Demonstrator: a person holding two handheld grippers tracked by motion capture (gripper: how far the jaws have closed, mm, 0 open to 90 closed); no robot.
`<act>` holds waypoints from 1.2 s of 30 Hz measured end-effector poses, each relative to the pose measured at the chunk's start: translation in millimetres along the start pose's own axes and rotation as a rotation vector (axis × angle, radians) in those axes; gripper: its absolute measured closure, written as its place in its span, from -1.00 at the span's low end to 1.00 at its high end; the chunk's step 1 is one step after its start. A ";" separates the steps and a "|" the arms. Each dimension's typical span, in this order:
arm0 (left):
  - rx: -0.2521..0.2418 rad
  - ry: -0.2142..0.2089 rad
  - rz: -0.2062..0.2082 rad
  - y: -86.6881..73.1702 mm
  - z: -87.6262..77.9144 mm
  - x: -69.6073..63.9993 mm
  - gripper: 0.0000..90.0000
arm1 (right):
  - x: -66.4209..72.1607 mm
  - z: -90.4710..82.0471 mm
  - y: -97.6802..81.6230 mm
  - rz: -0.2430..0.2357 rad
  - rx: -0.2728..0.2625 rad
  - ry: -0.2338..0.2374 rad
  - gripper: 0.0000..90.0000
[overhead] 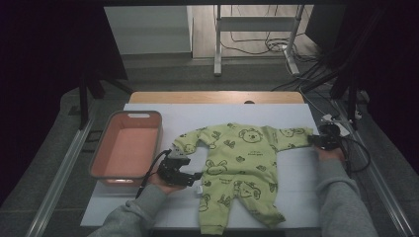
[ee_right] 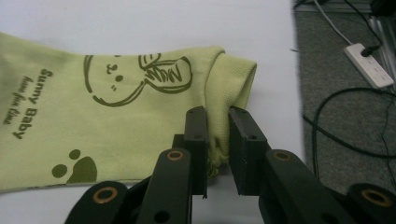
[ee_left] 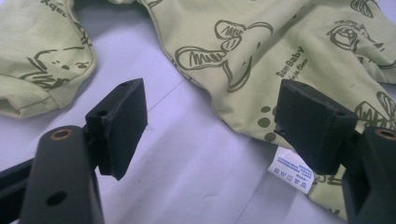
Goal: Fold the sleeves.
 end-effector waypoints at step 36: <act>0.010 0.009 0.014 0.8 -0.1 -2.8 -0.44 | 176.1 -17.6 -18.5 -0.449 -0.033 0.414 0.71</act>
Point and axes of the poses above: each handheld gripper's, and its own axes: z roughly forward along the jaws, y roughly out of its top, x roughly to its left, the point moved 1 cm from there along z, roughly forward along the jaws, and after that the axes turned 3 degrees about z, right-handed, at the moved point
